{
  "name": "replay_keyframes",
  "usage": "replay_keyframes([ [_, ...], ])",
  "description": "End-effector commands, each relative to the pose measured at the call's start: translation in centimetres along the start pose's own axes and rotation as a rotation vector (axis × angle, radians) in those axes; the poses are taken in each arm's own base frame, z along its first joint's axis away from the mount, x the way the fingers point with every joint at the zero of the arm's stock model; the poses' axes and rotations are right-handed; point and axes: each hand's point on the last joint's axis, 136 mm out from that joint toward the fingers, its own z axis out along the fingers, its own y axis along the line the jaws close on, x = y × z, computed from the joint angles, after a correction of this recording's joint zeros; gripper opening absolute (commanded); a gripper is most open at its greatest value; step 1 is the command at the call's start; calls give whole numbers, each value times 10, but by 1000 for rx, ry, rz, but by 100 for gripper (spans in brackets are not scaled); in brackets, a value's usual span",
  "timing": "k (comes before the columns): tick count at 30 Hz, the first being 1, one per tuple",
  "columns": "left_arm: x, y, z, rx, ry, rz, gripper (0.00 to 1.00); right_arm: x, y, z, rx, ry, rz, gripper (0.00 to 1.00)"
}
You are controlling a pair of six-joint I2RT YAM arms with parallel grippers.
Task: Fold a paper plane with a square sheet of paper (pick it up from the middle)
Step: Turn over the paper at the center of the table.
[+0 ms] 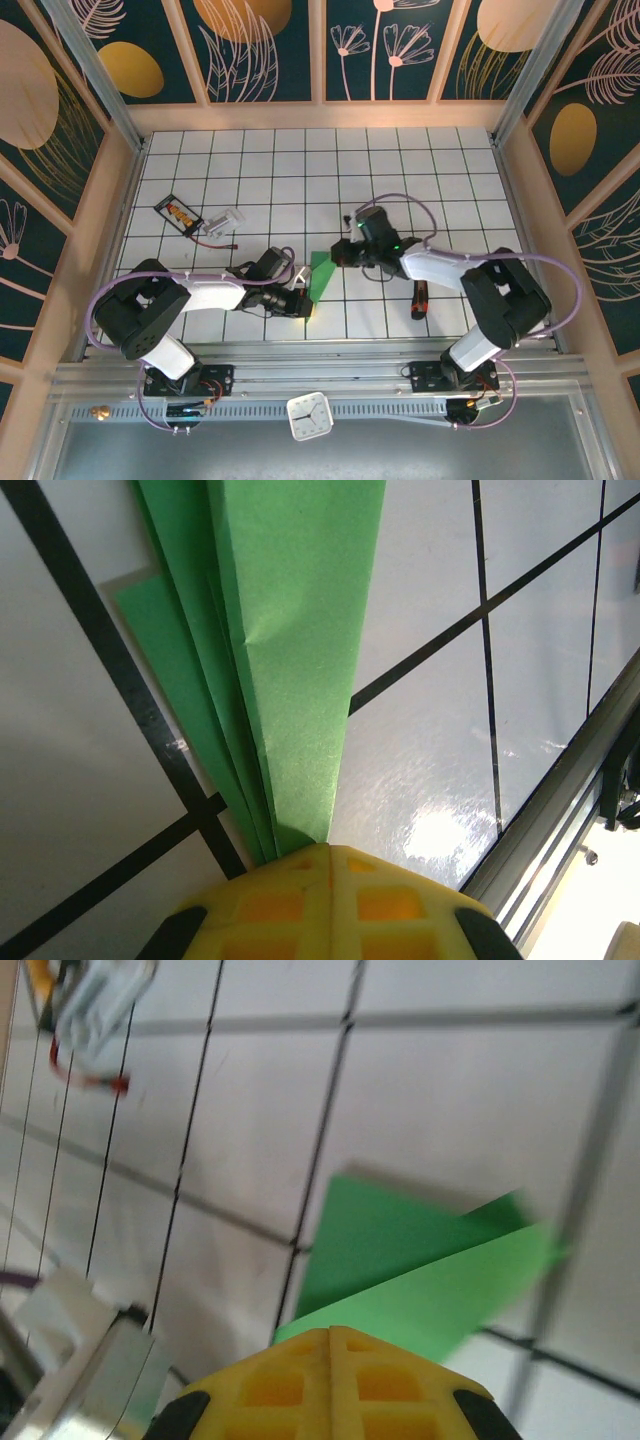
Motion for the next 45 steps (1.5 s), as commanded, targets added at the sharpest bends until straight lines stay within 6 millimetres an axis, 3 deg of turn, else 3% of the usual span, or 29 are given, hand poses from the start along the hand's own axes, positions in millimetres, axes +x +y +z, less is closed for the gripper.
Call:
replay_keyframes([
  [1,46,57,3,-204,125,-128,0,11,10,23,-63,51,14,0],
  [4,46,57,3,-205,124,-127,0,15,7,38,-77,83,21,0],
  [8,46,57,3,-205,123,-128,0,17,-14,49,-62,108,57,0],
  [14,47,57,2,-205,128,-129,0,0,-55,45,-16,74,113,0],
  [19,45,53,0,-194,116,-131,0,-20,-75,36,-4,33,140,0],
  [22,41,49,-1,-186,107,-129,0,-34,-66,28,-25,6,124,0],
  [26,38,47,-1,-178,95,-134,0,-35,-32,13,-97,-19,80,0],
  [30,39,47,-1,-173,92,-136,0,-17,2,13,-151,5,38,0],
  [34,40,48,-1,-174,91,-137,0,9,26,29,-215,78,45,0],
  [40,38,47,-1,-175,86,-136,0,30,36,51,-266,140,81,0],
  [45,36,44,-2,-167,79,-131,0,32,14,62,-215,153,107,0],
])
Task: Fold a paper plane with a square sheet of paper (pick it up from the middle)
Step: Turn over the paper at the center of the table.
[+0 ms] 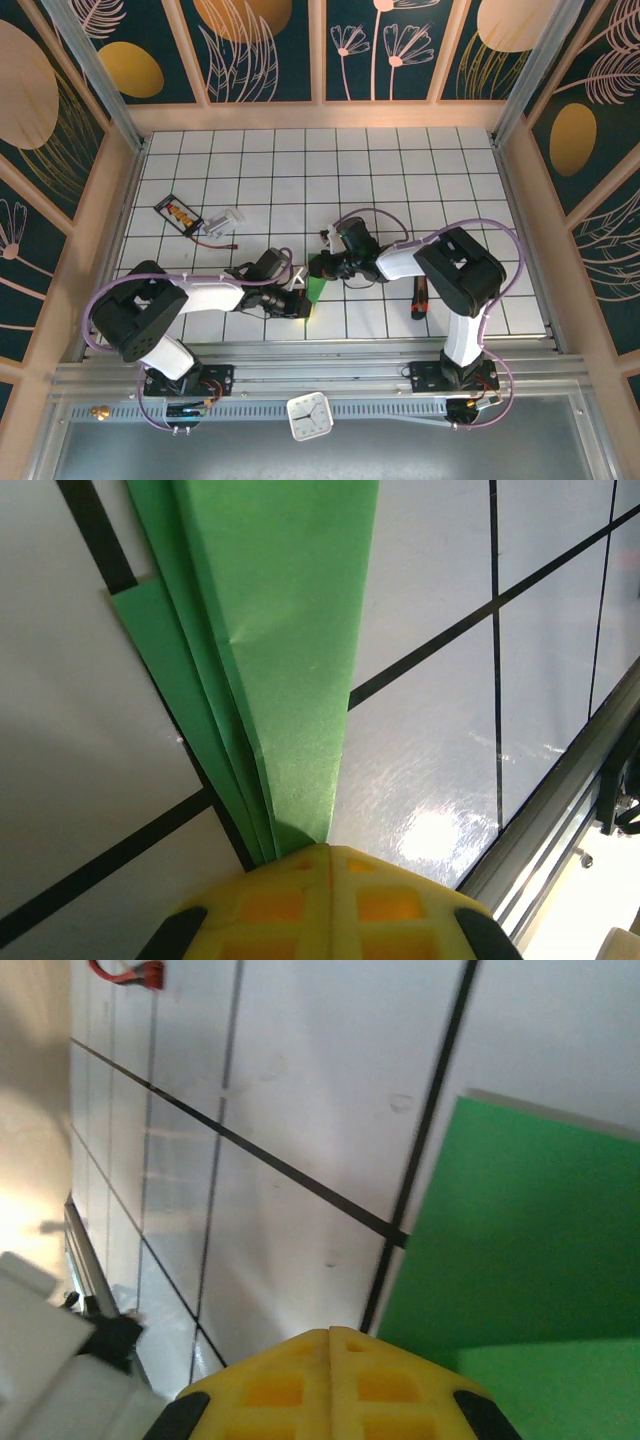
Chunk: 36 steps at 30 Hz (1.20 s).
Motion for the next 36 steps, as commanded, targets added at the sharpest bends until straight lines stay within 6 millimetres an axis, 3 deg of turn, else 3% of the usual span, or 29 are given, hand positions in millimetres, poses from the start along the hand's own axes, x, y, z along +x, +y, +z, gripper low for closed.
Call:
replay_keyframes([
  [1,32,44,0,-160,77,-96,0,-5,-13,2,9,-11,21,0],
  [7,17,25,-4,-100,23,-74,2,-39,-39,-13,33,-74,46,0],
  [12,-8,-5,-16,-22,-65,-33,26,-73,-32,-48,1,-158,26,0],
  [16,-34,-31,-33,46,-192,-1,38,-63,-18,-69,51,-179,-11,0],
  [21,-63,-28,-51,54,-320,-33,48,-32,-22,-78,270,-209,-29,9],
  [25,-88,-8,-52,12,-367,-113,41,-26,-14,-77,399,-257,-15,24],
  [29,-105,-7,-44,24,-358,-128,30,-20,-18,-68,526,-287,16,31],
  [31,-109,-5,-37,7,-332,-119,24,-13,-23,-62,514,-279,58,34],
  [36,-116,5,-36,-60,-331,-100,21,-6,-10,-43,458,-250,76,47],
])
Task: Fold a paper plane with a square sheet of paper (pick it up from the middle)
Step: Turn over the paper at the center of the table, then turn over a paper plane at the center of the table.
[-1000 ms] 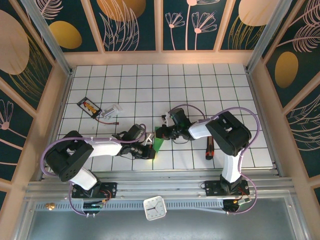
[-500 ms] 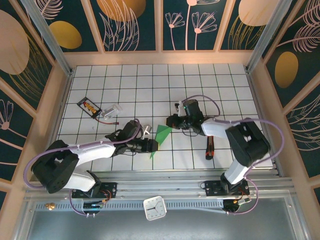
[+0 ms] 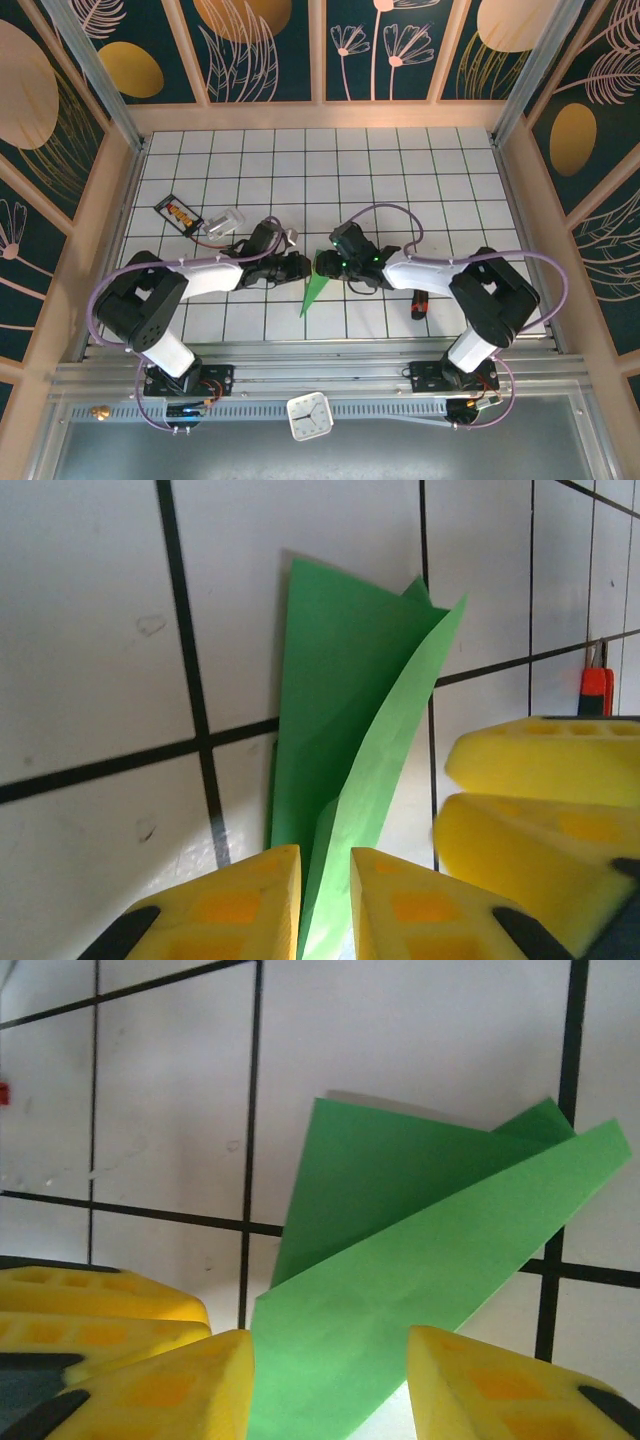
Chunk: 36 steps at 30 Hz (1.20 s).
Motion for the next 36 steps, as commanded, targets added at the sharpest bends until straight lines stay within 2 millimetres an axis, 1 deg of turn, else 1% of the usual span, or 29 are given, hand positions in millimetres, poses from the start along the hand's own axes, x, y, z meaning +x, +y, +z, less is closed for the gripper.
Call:
replay_keyframes([
  [1,-12,8,-5,-63,-34,40,21,2,6,7,49,-21,21,48],
  [5,-20,32,-21,-170,-101,52,24,6,9,12,116,-34,23,53],
  [7,-24,43,-28,-218,-133,59,25,7,8,15,182,-44,13,56],
  [9,-26,46,-32,-232,-152,68,26,9,5,18,255,-52,-10,56],
  [10,-25,47,-33,-231,-156,67,26,9,6,20,281,-60,-26,57],
  [14,-20,48,-31,-208,-150,62,27,14,0,27,377,-62,-59,58],
  [17,-16,51,-31,-203,-144,64,27,15,-6,29,437,-70,-83,58],
  [25,-15,47,-34,-188,-148,81,27,11,-4,19,488,-102,-113,54],
  [28,-15,46,-34,-184,-147,83,27,10,-8,15,505,-106,-114,52],
  [34,-13,46,-31,-178,-134,83,27,8,-4,10,488,-119,-109,46],
  [36,-13,46,-31,-175,-133,82,27,7,-4,8,488,-124,-106,43],
])
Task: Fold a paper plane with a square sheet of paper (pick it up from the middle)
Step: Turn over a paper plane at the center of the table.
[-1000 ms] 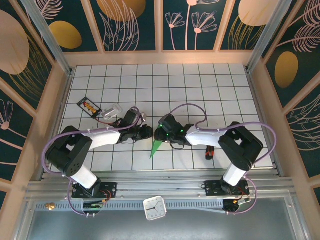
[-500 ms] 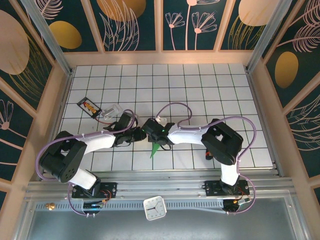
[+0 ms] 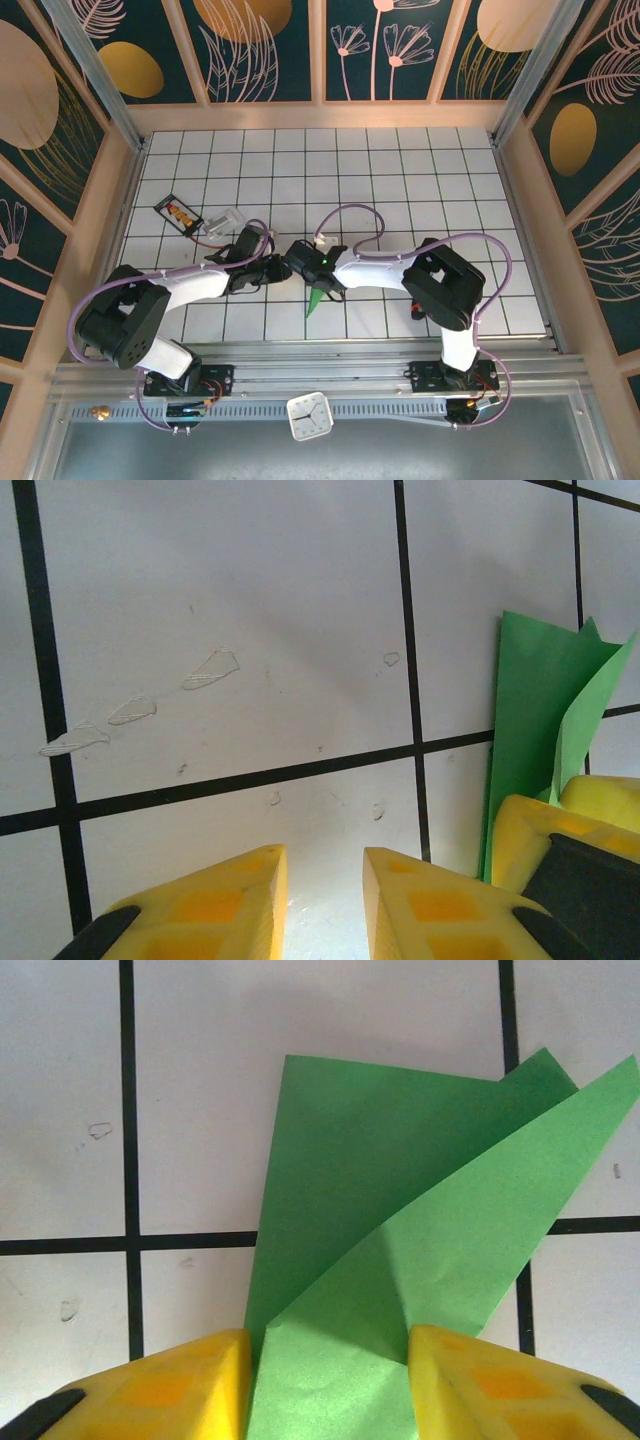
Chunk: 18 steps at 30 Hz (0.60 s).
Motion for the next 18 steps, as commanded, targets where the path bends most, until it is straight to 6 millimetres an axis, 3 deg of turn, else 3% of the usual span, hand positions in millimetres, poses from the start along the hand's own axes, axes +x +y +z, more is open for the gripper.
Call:
replay_keyframes([
  [1,-2,-6,-1,29,-6,20,27,-9,-7,-12,27,-43,24,41],
  [12,-4,-10,-1,45,-2,13,27,-17,-20,-20,58,-77,30,13],
  [16,-7,-13,-4,54,-16,7,27,-27,-25,-28,45,-107,50,1],
  [18,-9,-14,-6,56,-29,5,27,-38,-21,-36,-1,-134,60,0],
])
